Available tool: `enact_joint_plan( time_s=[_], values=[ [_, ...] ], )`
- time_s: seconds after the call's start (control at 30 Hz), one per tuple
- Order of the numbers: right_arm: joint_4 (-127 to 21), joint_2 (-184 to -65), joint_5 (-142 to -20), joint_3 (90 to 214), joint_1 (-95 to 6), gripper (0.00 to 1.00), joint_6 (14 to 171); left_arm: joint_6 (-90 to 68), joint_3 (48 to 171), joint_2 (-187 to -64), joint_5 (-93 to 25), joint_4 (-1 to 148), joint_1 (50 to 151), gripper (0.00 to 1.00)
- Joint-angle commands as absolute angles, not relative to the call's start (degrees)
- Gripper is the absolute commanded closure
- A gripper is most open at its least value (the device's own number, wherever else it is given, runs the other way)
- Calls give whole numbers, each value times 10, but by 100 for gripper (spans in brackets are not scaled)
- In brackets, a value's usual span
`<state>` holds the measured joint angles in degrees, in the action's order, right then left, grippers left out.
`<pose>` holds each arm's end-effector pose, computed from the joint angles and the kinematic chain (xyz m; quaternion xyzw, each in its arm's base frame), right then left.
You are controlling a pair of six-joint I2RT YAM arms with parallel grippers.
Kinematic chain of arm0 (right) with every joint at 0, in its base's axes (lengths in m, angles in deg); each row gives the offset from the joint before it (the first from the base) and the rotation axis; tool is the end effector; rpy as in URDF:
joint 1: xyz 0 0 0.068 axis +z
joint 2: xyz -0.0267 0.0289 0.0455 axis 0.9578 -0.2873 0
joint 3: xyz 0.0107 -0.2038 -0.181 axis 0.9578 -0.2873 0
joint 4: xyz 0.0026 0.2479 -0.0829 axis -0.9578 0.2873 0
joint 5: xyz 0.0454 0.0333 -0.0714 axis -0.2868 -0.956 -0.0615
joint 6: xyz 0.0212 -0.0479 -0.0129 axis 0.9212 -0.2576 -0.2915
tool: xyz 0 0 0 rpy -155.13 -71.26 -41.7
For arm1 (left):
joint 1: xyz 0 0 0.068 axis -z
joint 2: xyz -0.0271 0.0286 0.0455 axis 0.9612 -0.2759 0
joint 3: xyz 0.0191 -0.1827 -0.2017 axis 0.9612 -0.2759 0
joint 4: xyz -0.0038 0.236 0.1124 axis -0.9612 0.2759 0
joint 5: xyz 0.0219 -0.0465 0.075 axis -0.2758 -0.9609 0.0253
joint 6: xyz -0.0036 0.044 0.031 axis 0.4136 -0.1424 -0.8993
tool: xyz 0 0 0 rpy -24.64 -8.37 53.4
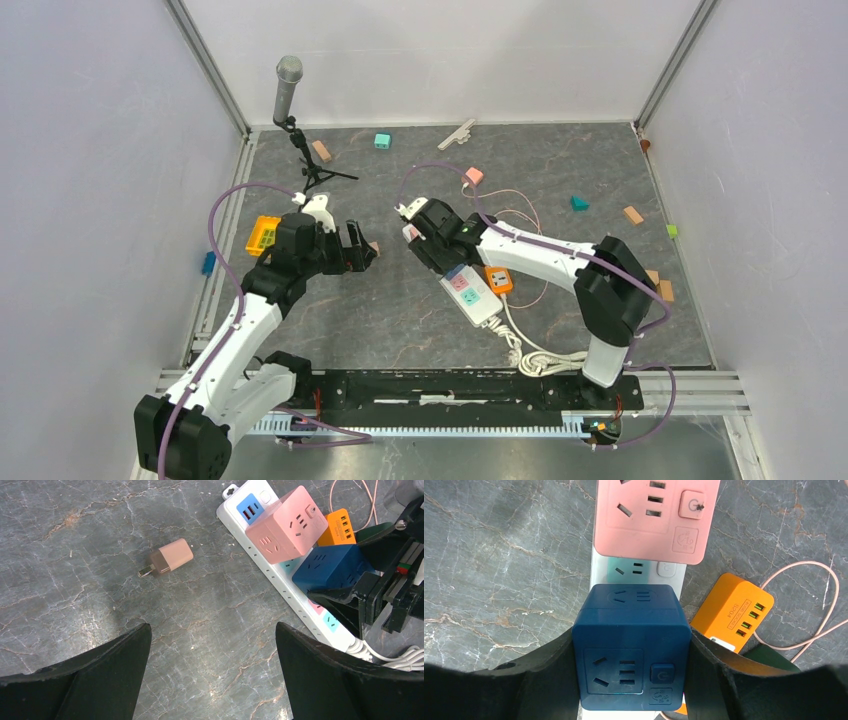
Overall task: Insert the plug
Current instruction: Insert the plug into the socket.
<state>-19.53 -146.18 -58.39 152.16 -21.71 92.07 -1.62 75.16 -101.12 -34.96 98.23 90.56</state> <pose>0.2414 0.2898 0.2183 -0.3386 0.8991 0.0129 0.2772 0.1862 -0.0612 0.2582 0.0008 0.8875 -0.2136 0.4082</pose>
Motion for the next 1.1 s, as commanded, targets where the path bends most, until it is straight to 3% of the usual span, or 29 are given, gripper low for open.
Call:
enact_joint_plan(
  time_s=[0.0, 1.07],
  values=[
    [-207, -1472, -571, 1478, -220, 100, 912, -41, 765, -1003, -342, 971, 904, 0],
    [-385, -1343, -757, 1299, -289, 100, 952, -41, 765, -1002, -343, 972, 904, 0]
  ],
)
